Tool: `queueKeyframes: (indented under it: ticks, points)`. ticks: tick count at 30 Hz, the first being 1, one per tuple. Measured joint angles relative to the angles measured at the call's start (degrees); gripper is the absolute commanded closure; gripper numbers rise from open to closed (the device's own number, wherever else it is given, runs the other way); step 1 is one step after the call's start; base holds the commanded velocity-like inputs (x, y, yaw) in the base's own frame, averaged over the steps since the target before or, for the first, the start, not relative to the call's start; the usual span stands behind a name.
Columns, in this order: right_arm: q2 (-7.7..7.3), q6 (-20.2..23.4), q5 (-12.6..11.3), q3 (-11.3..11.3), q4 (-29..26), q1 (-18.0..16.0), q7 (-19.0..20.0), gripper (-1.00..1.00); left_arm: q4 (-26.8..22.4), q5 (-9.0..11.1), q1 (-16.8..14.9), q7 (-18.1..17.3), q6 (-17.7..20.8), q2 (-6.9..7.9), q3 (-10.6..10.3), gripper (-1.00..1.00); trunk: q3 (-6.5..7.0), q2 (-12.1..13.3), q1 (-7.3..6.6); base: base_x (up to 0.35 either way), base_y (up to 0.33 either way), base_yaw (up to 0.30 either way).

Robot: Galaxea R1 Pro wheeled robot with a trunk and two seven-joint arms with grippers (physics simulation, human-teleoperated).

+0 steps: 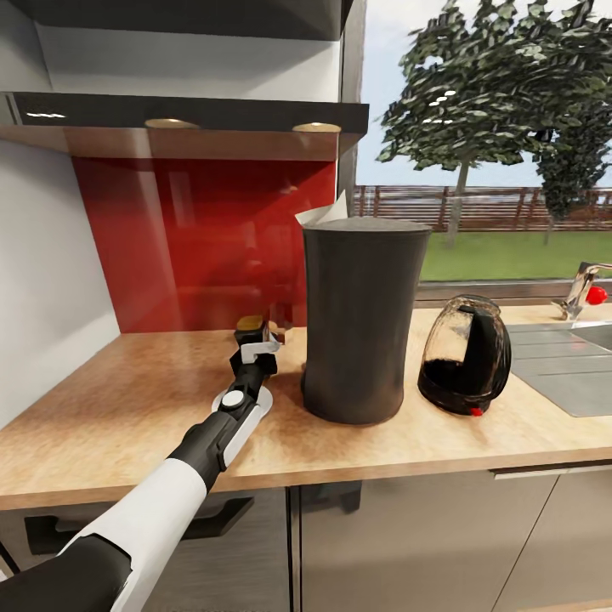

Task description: Set up a coffee station on the kitchen countertop: keep the coffee maker on the countertop, move the bottle of coffee from the kitchen shelf to the counter next to the coffee maker, place a paper coffee filter on top of the coffee maker, put the saucer next to the coffee maker with the coffee cup on the saucer, and place the electric kettle next to the coffee maker.

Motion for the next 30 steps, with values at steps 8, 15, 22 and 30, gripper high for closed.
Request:
queueKeyframes:
  ticks: [8, 15, 22, 30]
  points:
    - [0.00, 0.0, 0.0, 0.0, 0.0, 0.0, 0.0, -1.00, -0.7, 0.0, 0.0, 0.0, 0.0, 0.01, 0.0, 1.00, -0.53, -1.2, 0.65, 0.000, 0.000, 0.000]
    - [0.01, 0.0, 0.0, 0.0, 0.0, 0.0, 0.0, -1.00, -1.1, 0.1, 0.0, 0.0, 0.0, 0.01, 0.0, 1.00, -0.90, -2.0, 1.10, 0.000, 0.000, 0.000]
    - [0.01, 0.0, 0.0, 0.0, 0.0, 0.0, 0.0, -1.00, -1.1, 0.1, 0.0, 0.0, 0.0, 0.01, 0.0, 1.00, -0.90, -2.0, 1.10, 0.000, 0.000, 0.000]
    - [0.01, 0.0, 0.0, 0.0, 0.0, 0.0, 0.0, -1.00, -1.1, 0.1, 0.0, 0.0, 0.0, 0.01, 0.0, 1.00, -0.90, -2.0, 1.10, 0.000, 0.000, 0.000]
